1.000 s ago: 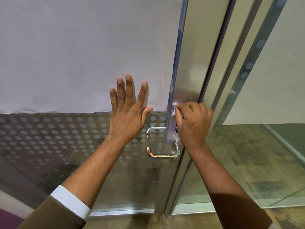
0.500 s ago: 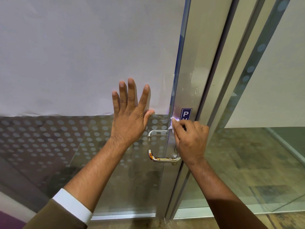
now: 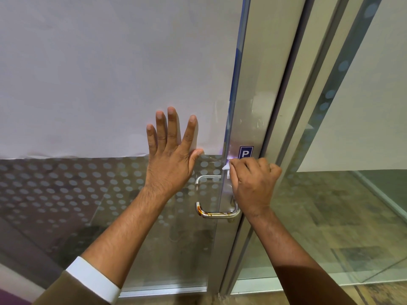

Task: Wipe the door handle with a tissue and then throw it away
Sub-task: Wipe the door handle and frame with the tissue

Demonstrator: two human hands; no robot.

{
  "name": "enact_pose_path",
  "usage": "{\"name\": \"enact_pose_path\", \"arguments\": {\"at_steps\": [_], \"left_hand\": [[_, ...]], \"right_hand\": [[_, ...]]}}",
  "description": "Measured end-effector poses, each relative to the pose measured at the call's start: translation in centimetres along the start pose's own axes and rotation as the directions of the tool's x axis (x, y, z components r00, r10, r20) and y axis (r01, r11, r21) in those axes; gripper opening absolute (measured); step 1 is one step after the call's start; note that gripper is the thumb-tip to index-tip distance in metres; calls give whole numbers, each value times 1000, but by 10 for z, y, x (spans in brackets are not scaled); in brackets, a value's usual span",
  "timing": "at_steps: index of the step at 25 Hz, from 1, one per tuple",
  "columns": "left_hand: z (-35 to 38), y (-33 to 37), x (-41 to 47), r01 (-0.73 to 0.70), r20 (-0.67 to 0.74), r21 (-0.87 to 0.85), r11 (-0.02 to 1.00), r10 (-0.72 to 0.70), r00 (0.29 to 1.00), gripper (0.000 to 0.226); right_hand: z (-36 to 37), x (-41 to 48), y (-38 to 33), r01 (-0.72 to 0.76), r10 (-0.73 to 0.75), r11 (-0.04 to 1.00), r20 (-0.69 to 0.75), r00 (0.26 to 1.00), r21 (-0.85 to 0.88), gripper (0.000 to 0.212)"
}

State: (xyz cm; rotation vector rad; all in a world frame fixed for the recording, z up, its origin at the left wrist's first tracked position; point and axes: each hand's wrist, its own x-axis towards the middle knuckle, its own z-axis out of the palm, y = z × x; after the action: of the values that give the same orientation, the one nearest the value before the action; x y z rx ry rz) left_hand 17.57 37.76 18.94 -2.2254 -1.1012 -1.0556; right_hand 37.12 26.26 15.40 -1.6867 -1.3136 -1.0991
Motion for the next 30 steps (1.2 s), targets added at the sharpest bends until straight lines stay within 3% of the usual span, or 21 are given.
{"name": "enact_pose_path", "arguments": {"at_steps": [5,12,18,24,30], "left_hand": [[-1,0,1,-1,10,-4,1000,1,1000,82],[0,0,1,2,10,8,1000,-3,1000,81],[2,-1,1,-1,-6,-7,1000,1,1000,82],[3,-1,1,-2,-6,1,1000,2,1000,83],[5,-3,1,-4,-17,5,1000,4,1000,84]], "right_hand": [[2,34,0,-38,38,999,-95,995,-3,8],[1,-7,3,3,-5,999,36,999,36,7],[3,35,-3,-56,60,997,-113,992,44,12],[0,2,-6,-31,30,999,6,1000,39,14],[-2,55,-5,-99,110,992,-155,982,72,15]]}}
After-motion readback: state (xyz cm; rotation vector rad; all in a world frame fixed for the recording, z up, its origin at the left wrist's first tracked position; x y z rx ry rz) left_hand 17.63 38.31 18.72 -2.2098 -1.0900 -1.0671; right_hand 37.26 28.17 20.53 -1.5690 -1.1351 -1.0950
